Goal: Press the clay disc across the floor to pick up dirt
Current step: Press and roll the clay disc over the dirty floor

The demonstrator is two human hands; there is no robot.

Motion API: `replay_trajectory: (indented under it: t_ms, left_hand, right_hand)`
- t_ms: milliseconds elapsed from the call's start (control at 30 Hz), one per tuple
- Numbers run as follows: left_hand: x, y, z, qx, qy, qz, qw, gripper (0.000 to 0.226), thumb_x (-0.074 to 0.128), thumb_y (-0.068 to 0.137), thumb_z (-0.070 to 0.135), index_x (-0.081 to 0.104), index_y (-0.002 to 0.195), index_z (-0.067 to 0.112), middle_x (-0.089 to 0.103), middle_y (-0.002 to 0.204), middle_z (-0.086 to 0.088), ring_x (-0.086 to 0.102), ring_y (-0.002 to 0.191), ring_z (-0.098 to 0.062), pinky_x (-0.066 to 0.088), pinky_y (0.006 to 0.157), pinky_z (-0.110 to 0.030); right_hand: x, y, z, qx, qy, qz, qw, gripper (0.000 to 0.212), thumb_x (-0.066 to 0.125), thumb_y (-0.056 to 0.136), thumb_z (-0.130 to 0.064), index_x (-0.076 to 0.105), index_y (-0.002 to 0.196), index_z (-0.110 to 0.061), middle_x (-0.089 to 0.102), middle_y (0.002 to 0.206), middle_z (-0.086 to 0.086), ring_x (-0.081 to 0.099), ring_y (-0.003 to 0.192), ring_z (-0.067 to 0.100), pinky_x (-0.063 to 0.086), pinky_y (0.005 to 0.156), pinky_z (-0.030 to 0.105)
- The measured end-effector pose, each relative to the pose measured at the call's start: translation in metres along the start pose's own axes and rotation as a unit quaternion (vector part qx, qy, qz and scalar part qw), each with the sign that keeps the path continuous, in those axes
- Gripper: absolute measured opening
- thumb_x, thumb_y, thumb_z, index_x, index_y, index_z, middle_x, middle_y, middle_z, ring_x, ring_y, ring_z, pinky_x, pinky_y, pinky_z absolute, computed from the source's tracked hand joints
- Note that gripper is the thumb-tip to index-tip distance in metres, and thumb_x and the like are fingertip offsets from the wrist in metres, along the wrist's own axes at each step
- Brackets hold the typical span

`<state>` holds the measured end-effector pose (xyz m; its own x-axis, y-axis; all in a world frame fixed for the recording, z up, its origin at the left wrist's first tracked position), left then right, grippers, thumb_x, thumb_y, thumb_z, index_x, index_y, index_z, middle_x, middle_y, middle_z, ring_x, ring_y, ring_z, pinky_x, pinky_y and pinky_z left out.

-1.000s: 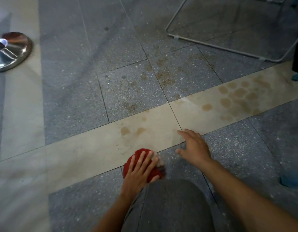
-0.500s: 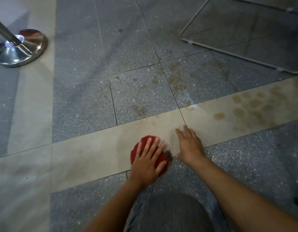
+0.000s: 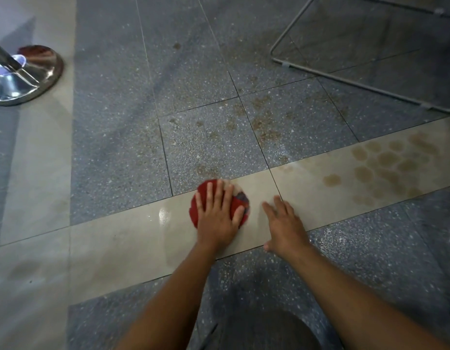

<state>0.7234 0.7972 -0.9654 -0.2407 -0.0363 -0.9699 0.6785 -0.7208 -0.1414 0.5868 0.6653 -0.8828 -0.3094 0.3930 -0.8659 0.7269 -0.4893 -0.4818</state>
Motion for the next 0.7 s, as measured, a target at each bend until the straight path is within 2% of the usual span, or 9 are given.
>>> replay_trajectory:
  t_ms: [100,167,233,300,400,467,567,700]
  left_hand:
    - [-0.001,-0.056,-0.011,0.132,0.003,-0.032,0.991,0.073,0.028,0.111,0.065,0.004,0.173,0.034,-0.003,0.181,0.005,-0.009,0.167,-0.024,0.007,0.132,-0.064]
    - [-0.009,-0.076,-0.045,0.149,-0.003,-0.036,0.988,0.072,0.033,0.110,0.065,0.011,0.172,0.036,0.002,0.181,0.008,-0.003,0.168,-0.021,0.012,0.131,-0.064]
    - [-0.017,-0.066,-0.078,0.089,0.004,-0.016,0.996,0.072,0.035,0.108,0.065,0.021,0.171,0.034,0.010,0.181,0.007,0.002,0.168,-0.021,0.011,0.132,-0.062]
    - [-0.021,-0.028,-0.095,-0.013,0.005,-0.008,1.000,0.074,0.031,0.107,0.067,0.023,0.171,0.030,0.013,0.181,0.003,0.002,0.168,-0.024,0.007,0.132,-0.061]
    - [-0.024,0.043,-0.074,-0.109,-0.016,-0.007,0.994,0.077,0.021,0.108,0.067,0.010,0.173,0.028,0.002,0.182,-0.002,-0.008,0.167,-0.028,-0.006,0.132,-0.062]
    - [-0.021,0.076,-0.044,-0.114,-0.024,-0.012,0.993,0.077,0.018,0.109,0.067,0.003,0.173,0.027,-0.004,0.181,-0.003,-0.012,0.166,-0.031,-0.010,0.130,-0.064]
    - [-0.011,0.074,-0.004,-0.036,-0.009,-0.002,0.999,0.076,0.019,0.109,0.067,0.005,0.173,0.028,-0.002,0.181,-0.003,-0.011,0.167,-0.032,-0.007,0.131,-0.064]
    - [-0.008,-0.009,-0.002,0.129,0.007,-0.027,0.991,0.074,0.029,0.110,0.066,0.006,0.173,0.034,0.000,0.181,0.005,-0.008,0.168,-0.024,0.005,0.132,-0.063]
  right_hand:
    - [0.001,-0.001,0.000,0.004,0.017,0.002,1.000,0.120,0.091,0.070,-0.036,0.011,0.159,-0.026,-0.004,0.169,0.009,0.007,0.154,0.035,0.030,0.120,0.050]
    - [0.000,0.001,0.000,0.006,0.024,0.000,1.000,0.119,0.091,0.070,-0.034,0.012,0.159,-0.026,-0.004,0.169,0.009,0.006,0.155,0.034,0.030,0.121,0.049]
    - [-0.002,0.002,0.000,0.008,0.034,0.000,0.999,0.117,0.092,0.070,-0.031,0.015,0.159,-0.026,-0.002,0.169,0.008,0.007,0.154,0.033,0.031,0.120,0.047]
    - [-0.002,0.004,0.000,0.011,0.040,0.002,0.999,0.117,0.093,0.070,-0.029,0.017,0.158,-0.026,-0.001,0.169,0.007,0.008,0.154,0.033,0.032,0.120,0.047]
    - [-0.002,0.005,-0.001,0.011,0.036,-0.001,0.999,0.116,0.094,0.068,-0.030,0.020,0.157,-0.026,0.000,0.168,0.007,0.010,0.153,0.033,0.034,0.118,0.047]
    - [-0.003,0.007,-0.001,0.010,0.030,-0.004,1.000,0.115,0.094,0.067,-0.032,0.021,0.156,-0.026,0.001,0.167,0.008,0.010,0.152,0.034,0.035,0.117,0.048]
    - [-0.003,0.008,-0.001,0.012,0.030,-0.001,0.999,0.115,0.094,0.066,-0.034,0.021,0.155,-0.027,0.002,0.167,0.009,0.010,0.152,0.034,0.034,0.117,0.049]
    - [-0.002,0.006,0.002,0.012,0.042,0.007,0.999,0.116,0.093,0.067,-0.032,0.021,0.157,-0.028,0.002,0.168,0.007,0.009,0.153,0.033,0.032,0.119,0.047]
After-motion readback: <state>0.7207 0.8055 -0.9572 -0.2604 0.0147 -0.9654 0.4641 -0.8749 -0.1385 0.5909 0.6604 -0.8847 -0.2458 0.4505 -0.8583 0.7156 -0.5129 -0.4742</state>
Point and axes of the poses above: each hand's wrist, its own y-axis towards the middle knuckle, its own x-axis out of the palm, z = x × y, the point moved 1 cm from there along y, towards the middle knuckle
